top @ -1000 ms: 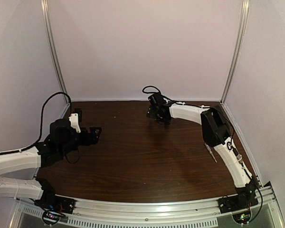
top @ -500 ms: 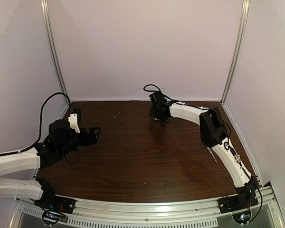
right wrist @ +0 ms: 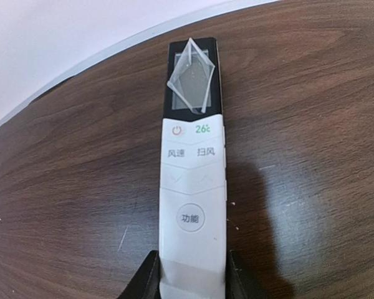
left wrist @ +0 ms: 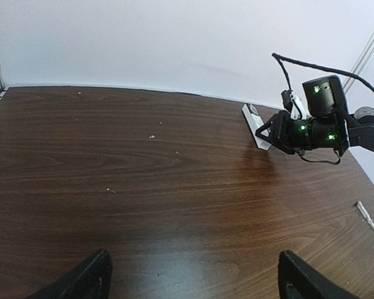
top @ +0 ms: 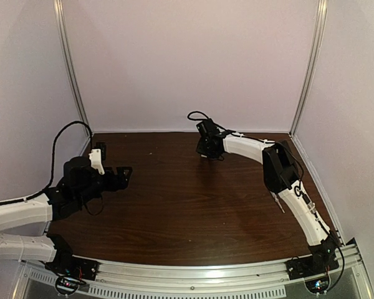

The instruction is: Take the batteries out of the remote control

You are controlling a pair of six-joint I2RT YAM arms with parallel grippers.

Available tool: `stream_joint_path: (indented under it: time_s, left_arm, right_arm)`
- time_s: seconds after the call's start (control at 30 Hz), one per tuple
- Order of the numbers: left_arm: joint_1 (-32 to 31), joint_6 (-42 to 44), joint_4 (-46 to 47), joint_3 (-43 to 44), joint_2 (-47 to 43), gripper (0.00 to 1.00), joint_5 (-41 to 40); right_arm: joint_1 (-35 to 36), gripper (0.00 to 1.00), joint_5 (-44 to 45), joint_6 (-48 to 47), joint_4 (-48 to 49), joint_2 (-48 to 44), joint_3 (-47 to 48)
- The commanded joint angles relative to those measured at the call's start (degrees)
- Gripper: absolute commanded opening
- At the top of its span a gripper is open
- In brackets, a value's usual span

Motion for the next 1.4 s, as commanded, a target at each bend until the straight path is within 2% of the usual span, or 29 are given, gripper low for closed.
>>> stream_joint_path:
  time_s: [0.0, 0.17, 0.57, 0.87, 1.23, 1.37]
  left_arm:
    - [-0.3, -0.4, 0.6, -0.6, -0.6, 0.94, 0.4]
    - [-0.3, -0.3, 0.9, -0.7, -0.4, 0.94, 0.7]
    - [-0.2, -0.2, 1.4, -0.7, -0.2, 0.94, 1.4]
    - [-0.3, -0.3, 1.9, -1.0, -0.5, 0.94, 2.1]
    - [-0.3, -0.3, 2.4, -1.2, -0.5, 0.94, 2.8]
    - [-0.3, -0.4, 2.6, -1.2, -0.4, 0.94, 3.0]
  right_arm:
    - [-0.1, 0.24, -1.9, -2.6, -6.6, -1.2, -0.8]
    - [-0.2, 0.21, -2.3, -5.6, -5.3, -6.3, -8.1]
    - [0.5, 0.12, -12.2, -10.0, 5.2, -22.6, -32.5]
    - [3.3, 0.11, -12.7, -12.3, 8.3, -34.9, -51.1]
    - [11.6, 0.11, -10.7, -12.4, 12.2, -48.2, -73.2]
    - [15.3, 0.14, -9.3, -10.9, 12.9, -52.5, -79.6]
